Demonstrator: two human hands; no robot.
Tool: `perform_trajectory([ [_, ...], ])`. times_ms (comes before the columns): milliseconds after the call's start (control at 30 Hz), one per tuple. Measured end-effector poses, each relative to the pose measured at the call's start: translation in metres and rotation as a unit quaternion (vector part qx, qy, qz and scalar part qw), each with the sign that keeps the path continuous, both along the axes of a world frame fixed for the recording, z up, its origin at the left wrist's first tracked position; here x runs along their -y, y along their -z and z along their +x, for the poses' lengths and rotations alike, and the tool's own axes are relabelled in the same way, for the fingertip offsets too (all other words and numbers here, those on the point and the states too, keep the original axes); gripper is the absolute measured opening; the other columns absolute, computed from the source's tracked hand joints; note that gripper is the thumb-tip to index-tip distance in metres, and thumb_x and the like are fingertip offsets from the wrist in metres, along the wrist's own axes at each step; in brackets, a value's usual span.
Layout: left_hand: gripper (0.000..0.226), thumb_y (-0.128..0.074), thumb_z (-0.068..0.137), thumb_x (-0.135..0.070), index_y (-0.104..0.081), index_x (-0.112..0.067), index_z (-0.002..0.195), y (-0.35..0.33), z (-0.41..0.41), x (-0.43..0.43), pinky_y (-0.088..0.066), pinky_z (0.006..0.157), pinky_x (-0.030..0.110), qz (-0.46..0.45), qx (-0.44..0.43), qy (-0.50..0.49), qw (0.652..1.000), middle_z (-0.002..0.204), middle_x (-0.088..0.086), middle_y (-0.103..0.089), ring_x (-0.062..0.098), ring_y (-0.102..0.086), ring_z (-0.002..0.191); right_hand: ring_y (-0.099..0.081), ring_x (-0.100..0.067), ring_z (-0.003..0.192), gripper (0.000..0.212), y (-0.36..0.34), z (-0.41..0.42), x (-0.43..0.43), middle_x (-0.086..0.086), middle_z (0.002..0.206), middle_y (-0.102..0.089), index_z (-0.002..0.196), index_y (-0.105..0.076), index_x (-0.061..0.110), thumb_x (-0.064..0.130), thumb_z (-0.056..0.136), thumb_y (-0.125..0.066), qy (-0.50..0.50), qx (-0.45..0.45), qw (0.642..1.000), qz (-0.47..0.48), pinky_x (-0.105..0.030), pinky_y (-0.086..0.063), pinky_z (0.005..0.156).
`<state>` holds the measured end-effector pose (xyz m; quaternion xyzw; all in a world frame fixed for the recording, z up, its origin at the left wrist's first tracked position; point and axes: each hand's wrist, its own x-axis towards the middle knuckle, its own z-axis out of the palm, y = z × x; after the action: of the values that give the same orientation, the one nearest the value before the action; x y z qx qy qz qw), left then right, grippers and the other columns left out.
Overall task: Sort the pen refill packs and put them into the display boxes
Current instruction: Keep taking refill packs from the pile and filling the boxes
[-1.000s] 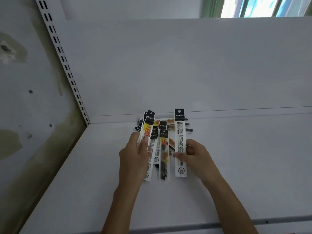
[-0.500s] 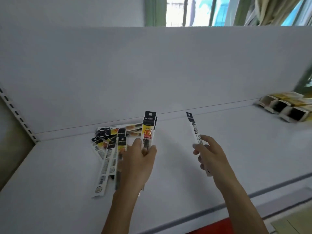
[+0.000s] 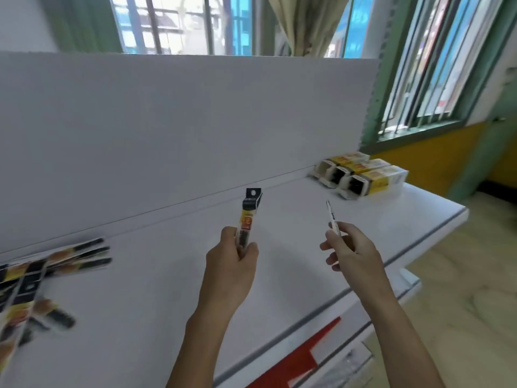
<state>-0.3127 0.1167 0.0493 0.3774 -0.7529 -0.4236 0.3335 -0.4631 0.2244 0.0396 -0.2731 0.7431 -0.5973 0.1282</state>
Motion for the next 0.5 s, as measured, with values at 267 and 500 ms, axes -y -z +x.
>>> perform_trajectory([
  [267, 0.029, -0.033, 0.095, -0.043, -0.057, -0.027, 0.098, 0.007, -0.115, -0.052, -0.052, 0.070, 0.042, -0.096, 0.011, 0.111, 0.989, 0.075, 0.003, -0.062, 0.019, -0.059, 0.070, -0.057, -0.012, 0.074, 0.012, 0.004, -0.101, -0.079, 0.003, 0.078, -0.061, 0.097, -0.056, 0.026, 0.019, 0.087, -0.057, 0.120, -0.080, 0.988, 0.049, -0.028, -0.046, 0.067],
  [500, 0.019, -0.046, 0.094, -0.038, -0.055, -0.026, 0.083, 0.015, -0.192, -0.062, -0.031, 0.048, 0.019, -0.122, 0.074, 0.161, 0.977, 0.054, -0.007, -0.042, 0.010, -0.041, 0.051, -0.052, -0.006, 0.070, 0.021, 0.015, -0.173, -0.107, 0.008, 0.075, -0.058, 0.109, -0.058, 0.019, 0.019, 0.089, -0.051, 0.167, -0.119, 0.972, 0.117, -0.020, -0.038, 0.057],
])
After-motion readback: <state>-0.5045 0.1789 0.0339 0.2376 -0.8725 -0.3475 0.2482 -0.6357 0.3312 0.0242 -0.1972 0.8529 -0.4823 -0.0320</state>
